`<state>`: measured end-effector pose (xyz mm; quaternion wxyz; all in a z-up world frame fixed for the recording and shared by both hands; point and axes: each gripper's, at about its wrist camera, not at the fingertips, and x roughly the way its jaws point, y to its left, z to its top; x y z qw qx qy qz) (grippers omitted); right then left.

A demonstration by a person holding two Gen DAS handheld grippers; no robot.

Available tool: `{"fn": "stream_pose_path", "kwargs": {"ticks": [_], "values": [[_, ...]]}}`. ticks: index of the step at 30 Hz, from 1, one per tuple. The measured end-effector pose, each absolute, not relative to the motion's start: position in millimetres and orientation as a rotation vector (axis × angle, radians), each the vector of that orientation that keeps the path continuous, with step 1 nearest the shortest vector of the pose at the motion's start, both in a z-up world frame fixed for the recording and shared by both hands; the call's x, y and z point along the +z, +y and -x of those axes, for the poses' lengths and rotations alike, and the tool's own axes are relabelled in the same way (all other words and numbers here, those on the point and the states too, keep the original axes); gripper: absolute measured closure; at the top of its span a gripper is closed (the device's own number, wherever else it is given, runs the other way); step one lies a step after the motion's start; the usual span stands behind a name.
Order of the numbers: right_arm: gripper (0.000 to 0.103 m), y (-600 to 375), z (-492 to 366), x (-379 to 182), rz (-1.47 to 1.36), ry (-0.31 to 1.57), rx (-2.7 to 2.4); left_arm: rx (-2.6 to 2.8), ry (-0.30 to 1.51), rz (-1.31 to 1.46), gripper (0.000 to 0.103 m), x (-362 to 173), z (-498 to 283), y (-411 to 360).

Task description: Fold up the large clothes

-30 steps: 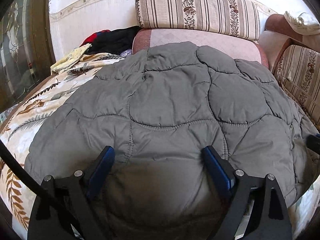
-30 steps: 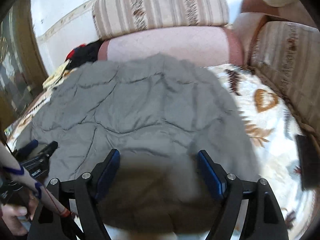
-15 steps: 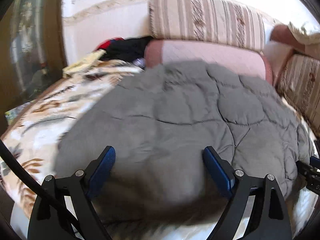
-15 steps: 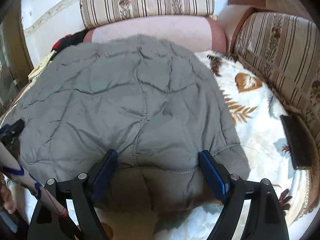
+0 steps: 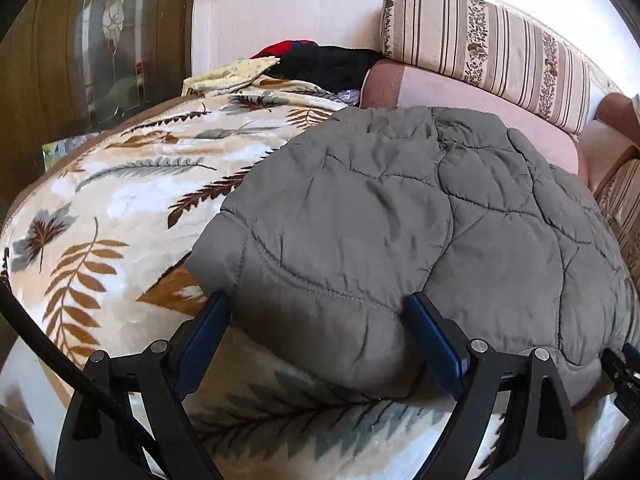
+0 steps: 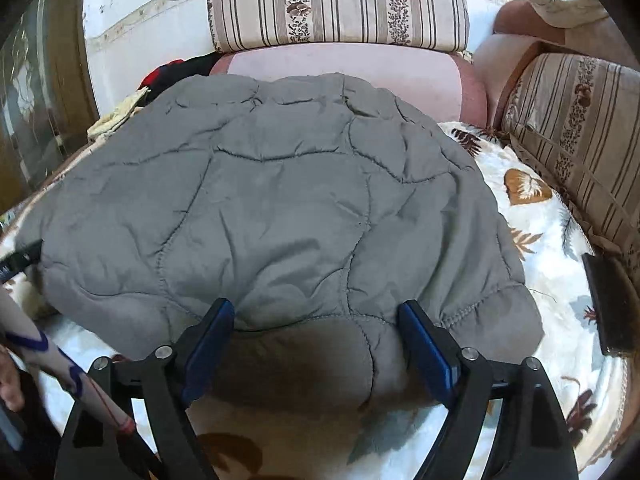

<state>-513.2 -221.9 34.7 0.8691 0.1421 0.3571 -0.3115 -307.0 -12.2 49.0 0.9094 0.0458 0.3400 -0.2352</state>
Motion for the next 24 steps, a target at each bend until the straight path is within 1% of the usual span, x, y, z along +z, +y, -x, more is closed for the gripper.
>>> {"fn": "stream_pose_path", "kwargs": {"ticks": [6, 10, 13, 16, 18, 21, 24], "values": [[0.011, -219.1, 507.7, 33.6, -0.284, 0.736, -0.688, -0.453, 0.665, -0.079, 0.013, 48.5, 309.8, -19.4], [0.011, -217.3, 506.8, 37.0, -0.288, 0.735, -0.701, -0.447, 0.666, -0.053, 0.013, 50.0, 315.9, -17.5], [0.013, -210.7, 507.9, 46.6, -0.296, 0.71, -0.71, -0.455, 0.65, -0.064, 0.013, 53.4, 322.5, -18.2], [0.013, -197.0, 514.0, 61.0, -0.255, 0.631, -0.692, -0.459, 0.634, -0.078, 0.013, 54.1, 327.2, -21.6], [0.013, -191.9, 509.1, 58.1, -0.215, 0.65, -0.677, -0.454, 0.628, -0.096, 0.013, 52.9, 327.2, -26.1], [0.013, -194.7, 503.2, 39.2, -0.23, 0.705, -0.656, -0.452, 0.623, -0.101, 0.013, 52.6, 329.0, -28.4], [0.013, -196.9, 503.0, 40.1, -0.245, 0.707, -0.647, -0.452, 0.628, -0.101, 0.013, 52.9, 327.1, -29.0]]}}
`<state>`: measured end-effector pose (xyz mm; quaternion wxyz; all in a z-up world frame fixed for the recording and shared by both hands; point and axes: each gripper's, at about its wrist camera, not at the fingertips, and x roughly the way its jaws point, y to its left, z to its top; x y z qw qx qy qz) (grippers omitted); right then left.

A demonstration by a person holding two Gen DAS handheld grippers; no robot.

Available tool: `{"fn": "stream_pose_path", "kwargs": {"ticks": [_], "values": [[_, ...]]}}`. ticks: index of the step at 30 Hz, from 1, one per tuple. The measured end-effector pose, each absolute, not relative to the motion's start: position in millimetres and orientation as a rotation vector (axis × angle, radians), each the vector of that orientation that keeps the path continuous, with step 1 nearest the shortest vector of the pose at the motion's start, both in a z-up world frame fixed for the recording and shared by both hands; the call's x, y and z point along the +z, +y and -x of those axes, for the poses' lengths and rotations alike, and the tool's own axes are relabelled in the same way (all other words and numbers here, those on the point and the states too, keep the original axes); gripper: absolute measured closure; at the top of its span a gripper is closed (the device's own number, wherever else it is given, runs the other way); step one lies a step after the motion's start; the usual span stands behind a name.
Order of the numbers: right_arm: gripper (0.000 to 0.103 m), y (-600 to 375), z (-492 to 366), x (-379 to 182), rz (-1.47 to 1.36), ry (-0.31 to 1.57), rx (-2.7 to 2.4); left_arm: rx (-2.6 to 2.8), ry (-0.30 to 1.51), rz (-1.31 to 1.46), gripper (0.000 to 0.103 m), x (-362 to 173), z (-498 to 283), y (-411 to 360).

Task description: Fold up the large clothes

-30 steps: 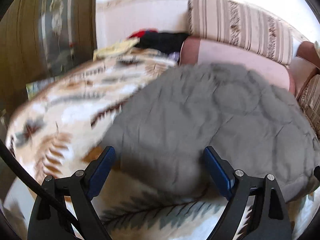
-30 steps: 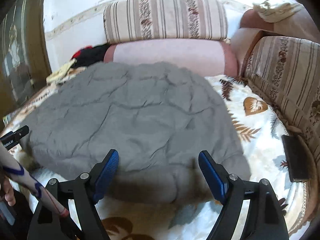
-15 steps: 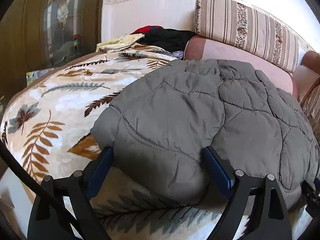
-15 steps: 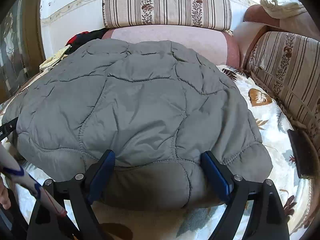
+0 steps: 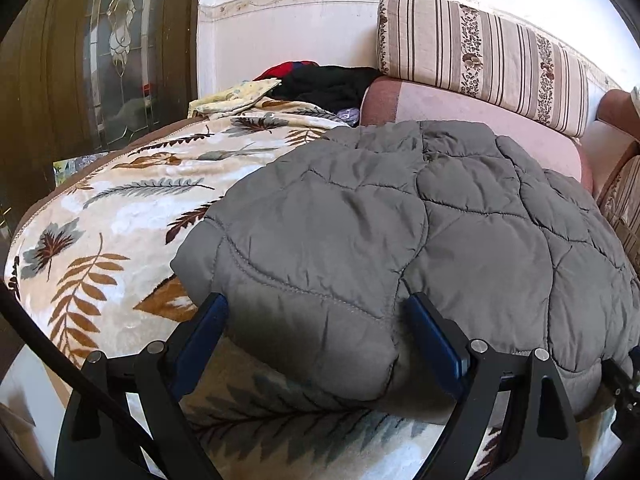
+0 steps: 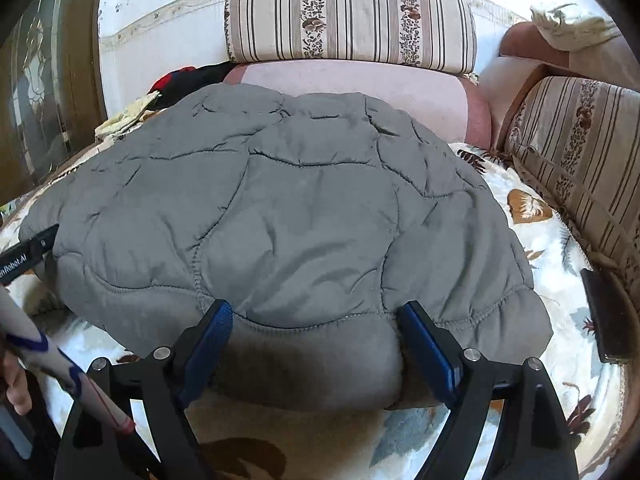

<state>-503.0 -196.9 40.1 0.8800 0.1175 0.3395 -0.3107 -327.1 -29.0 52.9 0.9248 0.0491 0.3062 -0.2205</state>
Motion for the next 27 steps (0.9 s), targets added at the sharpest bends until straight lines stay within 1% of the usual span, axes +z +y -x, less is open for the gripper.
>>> {"fn": "stream_pose_path", "kwargs": {"ticks": [3, 14, 19, 23, 24, 25, 27], "values": [[0.011, -202.2, 497.8, 40.2, -0.262, 0.732, -0.65, -0.453, 0.635, -0.112, 0.013, 54.5, 324.2, -32.4], [0.011, -200.4, 503.0, 39.1, -0.254, 0.765, -0.628, -0.417, 0.624, -0.155, 0.012, 51.4, 320.6, -48.8], [0.011, -187.8, 518.4, 35.1, -0.227, 0.794, -0.614, -0.392, 0.625, -0.14, 0.011, 52.5, 320.6, -52.7], [0.011, -179.2, 542.3, 26.8, -0.26, 0.821, -0.595, -0.371, 0.637, -0.099, 0.011, 53.4, 323.3, -52.8], [0.012, -180.9, 546.8, 25.4, -0.28, 0.83, -0.595, -0.373, 0.64, -0.103, 0.011, 54.2, 323.0, -52.5], [0.015, -183.8, 548.9, 26.6, -0.297, 0.827, -0.603, -0.378, 0.646, -0.105, 0.011, 54.7, 322.6, -51.6], [0.016, -191.3, 549.0, 37.7, -0.342, 0.778, -0.609, -0.395, 0.666, -0.093, 0.011, 57.0, 321.9, -45.6]]}}
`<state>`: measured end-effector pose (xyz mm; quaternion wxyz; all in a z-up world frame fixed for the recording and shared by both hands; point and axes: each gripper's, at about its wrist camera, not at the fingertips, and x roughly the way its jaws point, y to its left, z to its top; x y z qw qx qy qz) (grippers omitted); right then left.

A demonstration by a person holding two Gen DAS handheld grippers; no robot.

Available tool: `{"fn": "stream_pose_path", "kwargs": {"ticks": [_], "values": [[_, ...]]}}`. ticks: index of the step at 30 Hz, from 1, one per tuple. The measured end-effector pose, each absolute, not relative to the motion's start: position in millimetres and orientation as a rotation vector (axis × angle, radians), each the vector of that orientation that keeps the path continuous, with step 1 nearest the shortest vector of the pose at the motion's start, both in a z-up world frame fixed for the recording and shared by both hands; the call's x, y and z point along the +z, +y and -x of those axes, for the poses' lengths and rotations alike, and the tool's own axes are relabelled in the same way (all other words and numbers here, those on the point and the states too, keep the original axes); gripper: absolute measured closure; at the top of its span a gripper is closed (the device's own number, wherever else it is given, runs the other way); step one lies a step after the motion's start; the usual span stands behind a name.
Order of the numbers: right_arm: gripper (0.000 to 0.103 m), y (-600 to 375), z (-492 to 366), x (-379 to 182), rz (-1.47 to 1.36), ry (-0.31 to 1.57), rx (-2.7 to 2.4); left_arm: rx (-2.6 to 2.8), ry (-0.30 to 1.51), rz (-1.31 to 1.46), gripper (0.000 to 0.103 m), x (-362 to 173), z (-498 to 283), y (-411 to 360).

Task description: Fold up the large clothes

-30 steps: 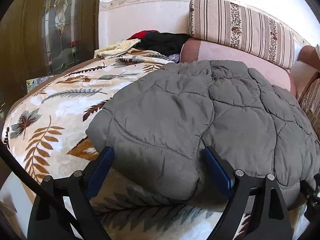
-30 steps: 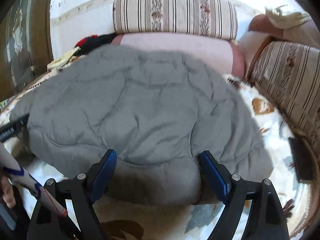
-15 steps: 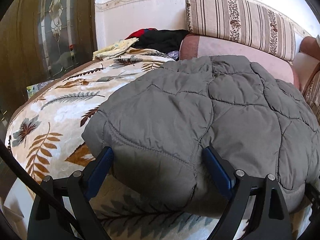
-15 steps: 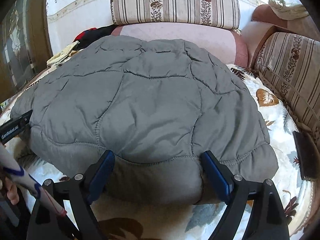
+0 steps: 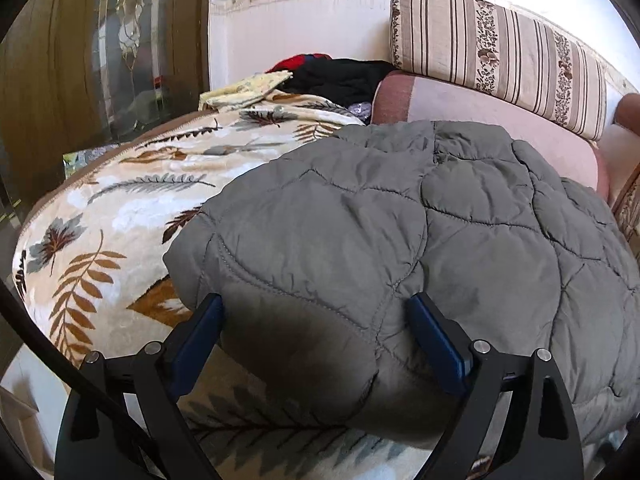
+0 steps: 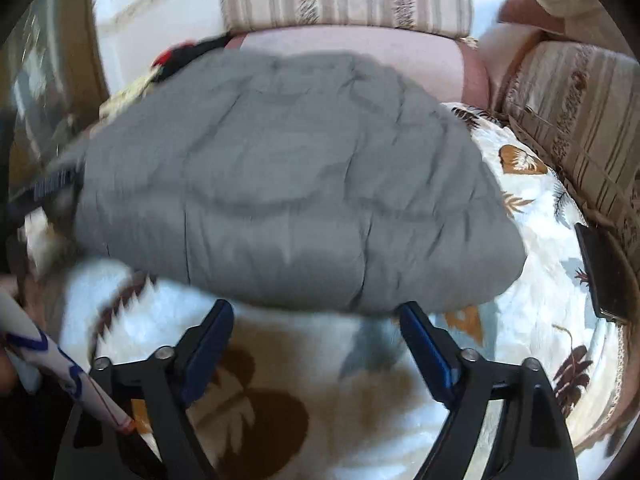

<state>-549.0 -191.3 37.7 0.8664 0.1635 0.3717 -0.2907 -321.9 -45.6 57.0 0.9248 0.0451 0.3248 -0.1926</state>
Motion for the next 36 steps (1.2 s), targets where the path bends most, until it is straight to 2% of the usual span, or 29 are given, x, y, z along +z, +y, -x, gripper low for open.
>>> {"fn": "stream_pose_path", "kwargs": {"ticks": [4, 12, 20, 26, 29, 36], "values": [[0.016, -187.8, 537.8, 65.1, -0.396, 0.637, -0.579, -0.427, 0.684, -0.133, 0.011, 61.7, 321.3, -43.0], [0.016, -167.7, 506.0, 75.5, -0.384, 0.569, -0.531, -0.438, 0.63, -0.259, 0.011, 71.1, 325.1, -57.0], [0.017, -176.8, 495.1, 82.9, -0.246, 0.565, -0.628, -0.526, 0.571, -0.231, 0.012, 88.5, 350.5, -70.7], [0.016, -213.9, 483.4, 51.0, -0.293, 0.748, -0.642, -0.572, 0.67, -0.254, 0.011, 65.1, 350.5, -99.0], [0.013, -213.5, 480.4, 43.9, -0.296, 0.755, -0.65, -0.57, 0.661, -0.287, 0.01, 63.7, 352.9, -101.8], [0.015, -190.8, 517.4, 89.7, -0.32, 0.682, -0.644, -0.615, 0.634, -0.242, 0.011, 103.4, 389.5, -70.5]]}}
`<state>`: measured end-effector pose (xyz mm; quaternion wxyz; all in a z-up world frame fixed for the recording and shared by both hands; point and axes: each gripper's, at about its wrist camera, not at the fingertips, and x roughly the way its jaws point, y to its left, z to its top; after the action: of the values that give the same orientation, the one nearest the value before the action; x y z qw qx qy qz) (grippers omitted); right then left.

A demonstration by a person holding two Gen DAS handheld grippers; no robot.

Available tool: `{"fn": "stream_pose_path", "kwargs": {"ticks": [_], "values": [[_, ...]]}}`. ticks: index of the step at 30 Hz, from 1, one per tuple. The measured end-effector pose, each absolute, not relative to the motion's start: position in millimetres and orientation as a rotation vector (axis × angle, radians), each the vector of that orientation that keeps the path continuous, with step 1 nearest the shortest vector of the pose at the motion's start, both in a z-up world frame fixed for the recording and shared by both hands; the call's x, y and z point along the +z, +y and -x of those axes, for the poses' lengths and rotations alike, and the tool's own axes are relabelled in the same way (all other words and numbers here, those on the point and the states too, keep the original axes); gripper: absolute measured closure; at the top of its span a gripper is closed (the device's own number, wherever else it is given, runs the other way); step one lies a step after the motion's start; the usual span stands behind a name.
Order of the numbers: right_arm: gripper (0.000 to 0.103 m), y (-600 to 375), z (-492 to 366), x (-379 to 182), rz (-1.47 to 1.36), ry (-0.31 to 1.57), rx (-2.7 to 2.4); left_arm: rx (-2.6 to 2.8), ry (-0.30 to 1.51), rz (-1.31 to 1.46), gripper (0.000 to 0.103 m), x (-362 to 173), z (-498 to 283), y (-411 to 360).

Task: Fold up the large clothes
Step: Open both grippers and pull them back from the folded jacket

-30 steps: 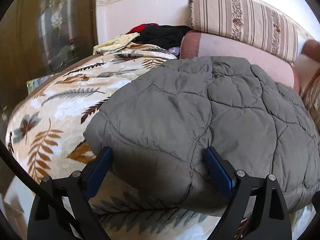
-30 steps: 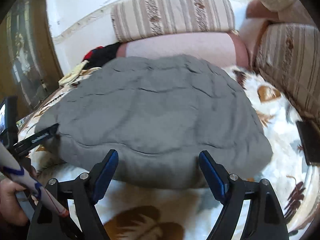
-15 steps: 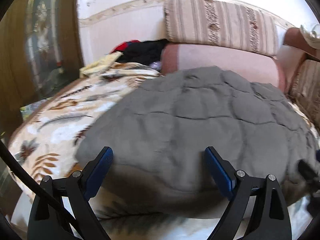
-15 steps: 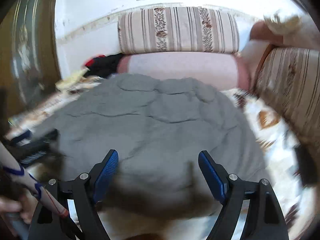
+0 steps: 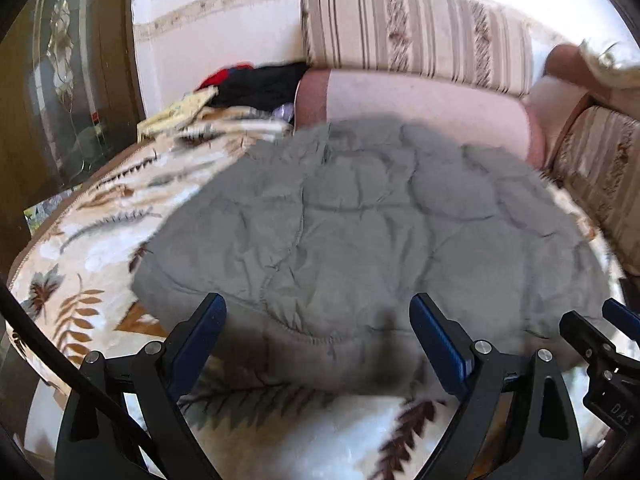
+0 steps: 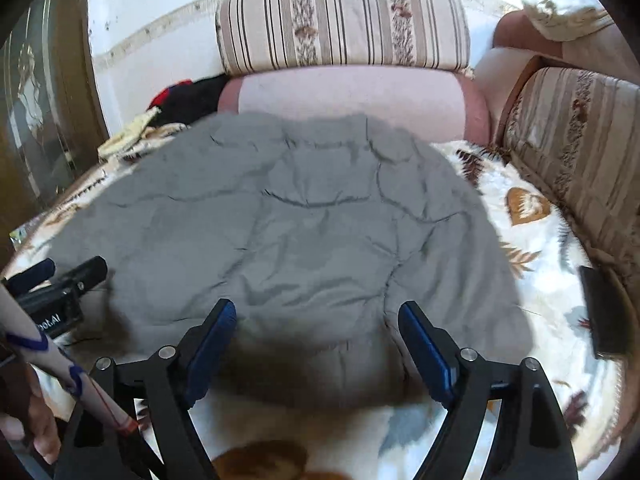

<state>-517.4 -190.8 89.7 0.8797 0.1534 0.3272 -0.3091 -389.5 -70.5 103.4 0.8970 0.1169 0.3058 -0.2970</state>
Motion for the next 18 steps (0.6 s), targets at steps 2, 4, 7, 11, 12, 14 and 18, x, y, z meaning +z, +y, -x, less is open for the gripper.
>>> {"fn": "stream_pose_path", "kwargs": {"ticks": [2, 4, 7, 11, 12, 14, 18], "values": [[0.015, -177.9, 530.6, 108.0, -0.308, 0.658, -0.64, -0.634, 0.601, -0.236, 0.011, 122.3, 407.1, -58.8], [0.014, -163.1, 545.4, 132.2, -0.285, 0.646, -0.657, -0.638, 0.555, -0.222, 0.011, 143.3, 423.0, -47.1], [0.01, -149.5, 568.7, 165.7, -0.31, 0.596, -0.639, -0.663, 0.495, -0.19, 0.011, 178.0, 445.4, -29.4], [0.009, -125.2, 591.3, 212.3, -0.297, 0.533, -0.651, -0.667, 0.46, -0.163, 0.008, 218.5, 470.1, -8.6], [0.009, -120.0, 596.4, 224.9, -0.302, 0.517, -0.645, -0.666, 0.437, -0.148, 0.005, 231.4, 478.8, -0.5], [0.006, -107.6, 605.7, 246.0, -0.306, 0.481, -0.636, -0.653, 0.401, -0.14, 0.001, 250.5, 492.3, 9.8], [0.0, -79.5, 621.5, 280.3, -0.265, 0.399, -0.648, -0.643, 0.344, -0.128, 0.0, 278.5, 509.2, 27.4]]}}
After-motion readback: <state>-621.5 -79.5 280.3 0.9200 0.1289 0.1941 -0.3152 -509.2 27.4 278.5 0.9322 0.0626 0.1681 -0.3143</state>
